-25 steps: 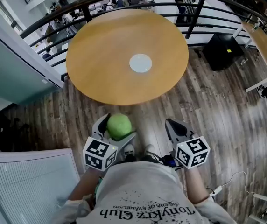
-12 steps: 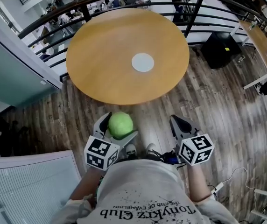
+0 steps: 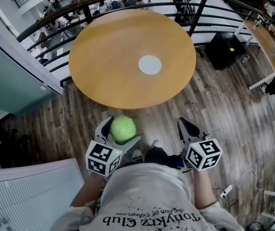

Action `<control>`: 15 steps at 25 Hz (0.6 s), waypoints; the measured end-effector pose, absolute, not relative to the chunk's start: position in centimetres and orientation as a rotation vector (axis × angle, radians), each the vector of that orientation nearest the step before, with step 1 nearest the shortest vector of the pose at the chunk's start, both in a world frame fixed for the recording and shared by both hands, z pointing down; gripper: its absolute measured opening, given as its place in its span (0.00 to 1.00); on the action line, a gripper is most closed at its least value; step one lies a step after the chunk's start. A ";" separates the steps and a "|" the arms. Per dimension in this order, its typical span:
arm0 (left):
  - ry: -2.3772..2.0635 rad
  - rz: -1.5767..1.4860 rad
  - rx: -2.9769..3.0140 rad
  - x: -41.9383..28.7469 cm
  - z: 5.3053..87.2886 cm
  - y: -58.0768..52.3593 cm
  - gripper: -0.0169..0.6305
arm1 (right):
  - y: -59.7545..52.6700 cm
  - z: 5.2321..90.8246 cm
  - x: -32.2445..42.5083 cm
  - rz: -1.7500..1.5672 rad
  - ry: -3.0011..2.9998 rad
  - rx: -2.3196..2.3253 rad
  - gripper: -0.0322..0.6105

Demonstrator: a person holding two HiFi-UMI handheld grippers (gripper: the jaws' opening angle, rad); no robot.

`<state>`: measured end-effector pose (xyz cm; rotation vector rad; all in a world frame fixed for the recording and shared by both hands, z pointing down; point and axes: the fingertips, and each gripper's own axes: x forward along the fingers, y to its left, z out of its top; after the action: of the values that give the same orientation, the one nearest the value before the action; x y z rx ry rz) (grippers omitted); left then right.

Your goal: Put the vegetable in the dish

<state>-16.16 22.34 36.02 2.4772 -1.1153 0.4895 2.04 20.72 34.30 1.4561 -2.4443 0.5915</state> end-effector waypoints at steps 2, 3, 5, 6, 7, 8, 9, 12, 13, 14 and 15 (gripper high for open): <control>-1.106 0.488 2.480 -16.2 36.0 22.1 0.80 | 20.7 34.4 2.1 0.598 -2.435 1.468 0.07; -1.102 0.488 2.483 -16.1 36.0 21.9 0.80 | 20.6 34.4 2.2 0.600 -2.433 1.473 0.08; -1.095 0.488 2.488 -16.1 36.0 21.6 0.80 | 20.5 34.5 2.1 0.602 -2.433 1.481 0.07; -1.092 0.488 2.490 -16.0 36.0 21.4 0.80 | 20.4 34.6 2.1 0.603 -2.432 1.483 0.07; -1.091 0.487 2.493 -16.0 36.1 21.1 0.80 | 20.2 34.8 2.1 0.604 -2.432 1.486 0.07; -1.090 0.486 2.496 -16.0 36.2 20.8 0.80 | 20.0 35.0 2.1 0.606 -2.430 1.489 0.07; -1.090 0.485 2.498 -15.9 36.3 20.5 0.80 | 19.7 35.2 2.2 0.608 -2.430 1.491 0.08; -1.092 0.488 2.499 -15.6 36.7 19.4 0.80 | 18.6 35.6 2.4 0.607 -2.434 1.491 0.08; -1.092 0.490 2.500 -15.4 36.7 19.0 0.80 | 18.1 35.6 2.6 0.606 -2.436 1.489 0.08; -1.092 0.492 2.499 -15.1 36.7 18.5 0.80 | 17.6 35.6 2.8 0.606 -2.438 1.486 0.08; -1.093 0.492 2.498 -14.9 36.7 18.0 0.80 | 17.0 35.5 3.0 0.608 -2.439 1.484 0.08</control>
<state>-14.91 17.96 36.66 2.4976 -1.0925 0.4922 2.99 17.02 35.52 1.4841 -2.4392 0.6075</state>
